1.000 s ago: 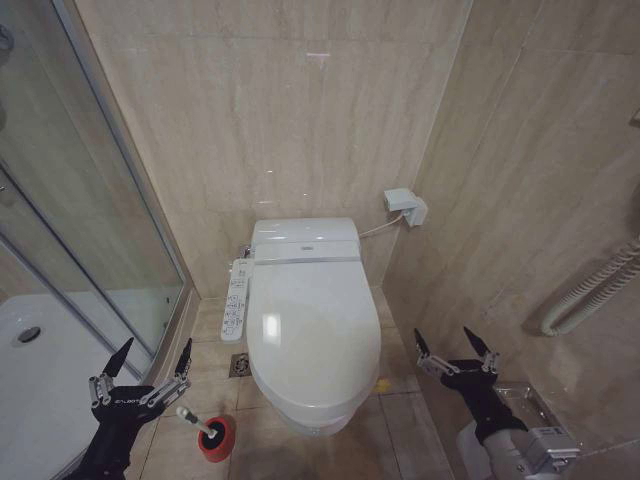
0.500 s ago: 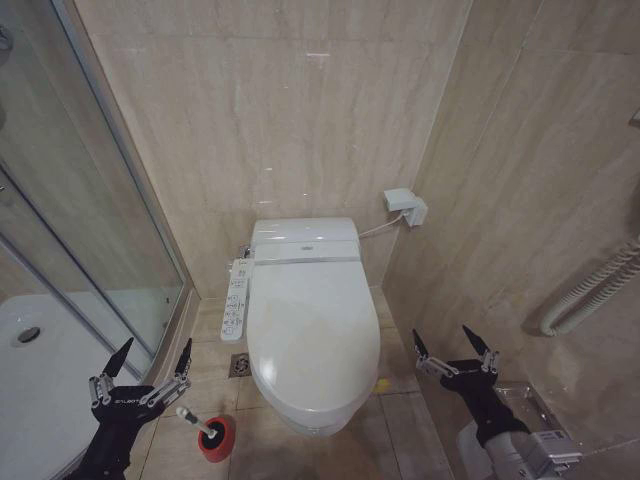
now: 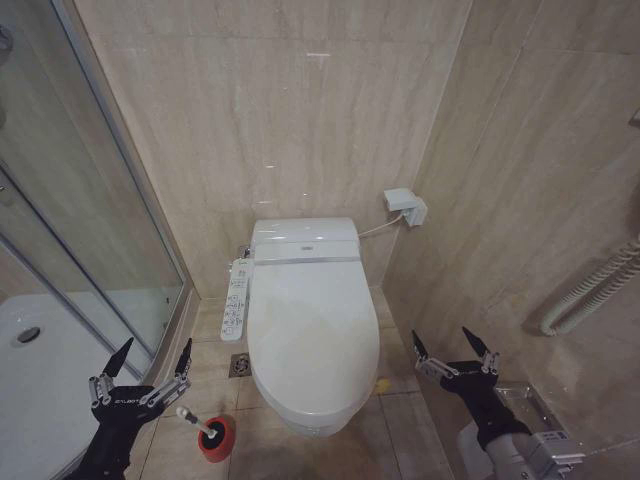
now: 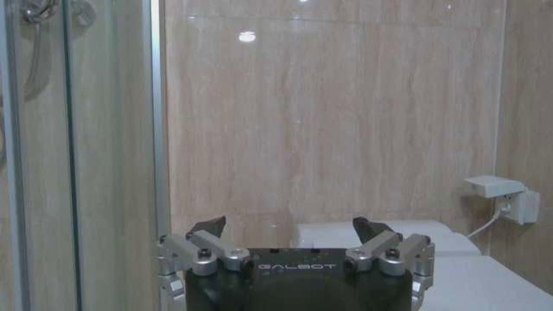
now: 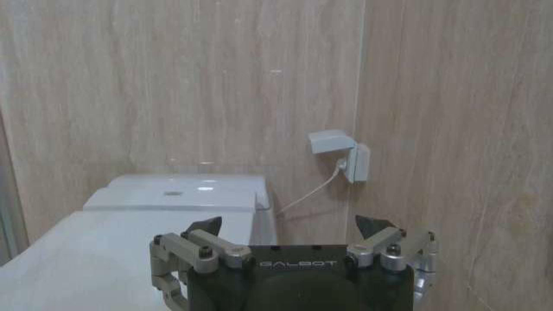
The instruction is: Open the toilet lid, clean the toilet bowl with a toilet brush, close the toilet lid, and flush.
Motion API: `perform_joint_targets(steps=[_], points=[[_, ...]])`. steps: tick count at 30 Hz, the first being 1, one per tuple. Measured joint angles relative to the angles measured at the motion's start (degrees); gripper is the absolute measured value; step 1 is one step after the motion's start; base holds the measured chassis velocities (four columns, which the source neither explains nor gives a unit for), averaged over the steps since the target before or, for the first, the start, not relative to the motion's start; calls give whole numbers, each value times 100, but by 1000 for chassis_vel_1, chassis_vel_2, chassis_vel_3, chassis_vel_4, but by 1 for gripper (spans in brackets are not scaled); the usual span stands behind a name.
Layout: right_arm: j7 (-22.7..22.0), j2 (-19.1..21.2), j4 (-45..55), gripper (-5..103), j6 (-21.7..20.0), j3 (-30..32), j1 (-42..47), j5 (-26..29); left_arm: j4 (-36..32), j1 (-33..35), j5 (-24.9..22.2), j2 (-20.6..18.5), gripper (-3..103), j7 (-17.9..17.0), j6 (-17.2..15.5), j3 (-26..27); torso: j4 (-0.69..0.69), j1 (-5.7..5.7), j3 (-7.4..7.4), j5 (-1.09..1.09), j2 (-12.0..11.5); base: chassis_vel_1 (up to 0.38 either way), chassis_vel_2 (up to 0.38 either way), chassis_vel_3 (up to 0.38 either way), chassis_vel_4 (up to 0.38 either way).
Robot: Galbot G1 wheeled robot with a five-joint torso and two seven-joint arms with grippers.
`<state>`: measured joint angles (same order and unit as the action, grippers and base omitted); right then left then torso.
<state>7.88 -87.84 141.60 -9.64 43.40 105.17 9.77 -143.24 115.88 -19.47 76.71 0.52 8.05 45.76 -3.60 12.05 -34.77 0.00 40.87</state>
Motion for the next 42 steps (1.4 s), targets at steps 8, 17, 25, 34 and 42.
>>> perform_joint_targets(steps=[8,17,25,34,42], points=[[0,1,0,100,0,0,-1,0,0,0,0,0,99,0,0,0,0,0,0,0,0,0,0,0,0],[-1,2,0,100,0,0,-2,3,0,0,0,0,99,0,0,0,0,0,0,0,0,0,0,0,0],[-2,2,0,100,1,0,-2,6,0,0,0,0,99,0,0,0,0,0,0,0,0,0,0,0,0],[-4,2,0,100,4,0,-3,7,0,0,0,0,99,0,0,0,0,0,0,0,0,0,0,0,0],[-5,2,0,100,5,0,-3,8,0,0,0,0,99,0,0,0,0,0,0,0,0,0,0,0,0]])
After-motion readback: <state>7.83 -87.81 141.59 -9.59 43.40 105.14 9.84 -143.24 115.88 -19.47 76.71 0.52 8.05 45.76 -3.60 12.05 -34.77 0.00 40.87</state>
